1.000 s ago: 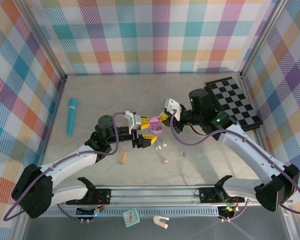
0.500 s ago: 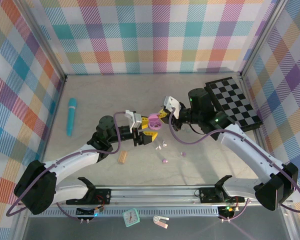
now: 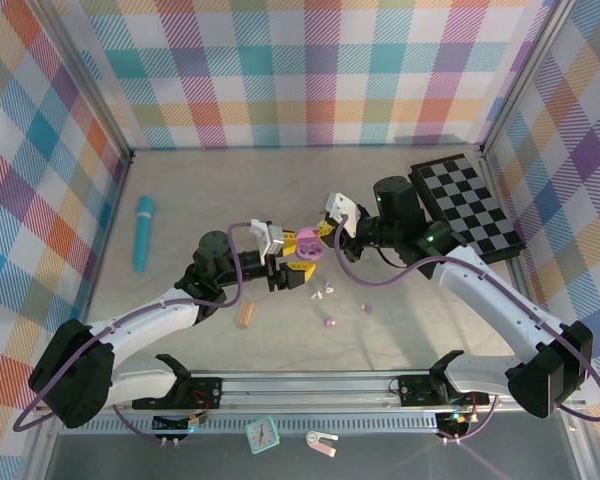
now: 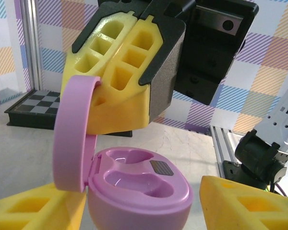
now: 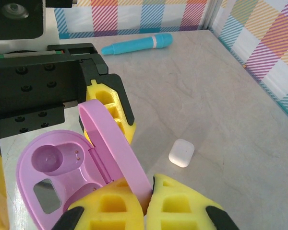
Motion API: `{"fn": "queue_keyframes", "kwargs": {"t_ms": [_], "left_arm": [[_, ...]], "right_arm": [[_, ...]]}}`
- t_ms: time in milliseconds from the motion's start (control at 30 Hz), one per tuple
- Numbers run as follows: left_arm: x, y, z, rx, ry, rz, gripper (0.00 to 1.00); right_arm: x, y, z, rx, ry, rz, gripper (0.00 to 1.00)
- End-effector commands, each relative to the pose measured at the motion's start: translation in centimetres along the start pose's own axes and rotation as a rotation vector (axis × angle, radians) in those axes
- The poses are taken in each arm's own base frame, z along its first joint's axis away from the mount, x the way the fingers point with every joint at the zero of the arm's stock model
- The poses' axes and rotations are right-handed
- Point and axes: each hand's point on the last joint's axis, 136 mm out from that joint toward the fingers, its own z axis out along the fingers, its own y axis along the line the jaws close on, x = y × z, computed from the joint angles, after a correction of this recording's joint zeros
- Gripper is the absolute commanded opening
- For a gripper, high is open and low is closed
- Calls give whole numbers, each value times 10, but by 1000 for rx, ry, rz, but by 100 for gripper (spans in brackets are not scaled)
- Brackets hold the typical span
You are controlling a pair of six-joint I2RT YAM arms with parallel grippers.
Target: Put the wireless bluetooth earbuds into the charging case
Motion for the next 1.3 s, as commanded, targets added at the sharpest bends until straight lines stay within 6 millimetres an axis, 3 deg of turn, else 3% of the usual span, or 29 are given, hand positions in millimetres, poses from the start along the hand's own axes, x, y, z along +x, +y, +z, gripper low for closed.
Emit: {"fn": "queue_keyframes", "kwargs": {"t_ms": [0, 633, 767, 1100, 1267], "left_arm": [[-12, 0, 3, -6, -31, 38, 60], [-18, -1, 5, 6, -50, 48, 53], [-20, -3, 4, 10, -55, 54, 44], [-20, 0, 3, -10, -59, 70, 59], [-19, -3, 3, 6, -53, 68, 51]], "right_arm": [[-12, 1, -3, 3, -32, -25, 0], [-8, 4, 1, -18, -22, -18, 0], [-7, 6, 2, -32, -17, -15, 0], [-6, 9, 4, -63, -14, -8, 0], [-7, 8, 4, -58, -14, -8, 0]]}}
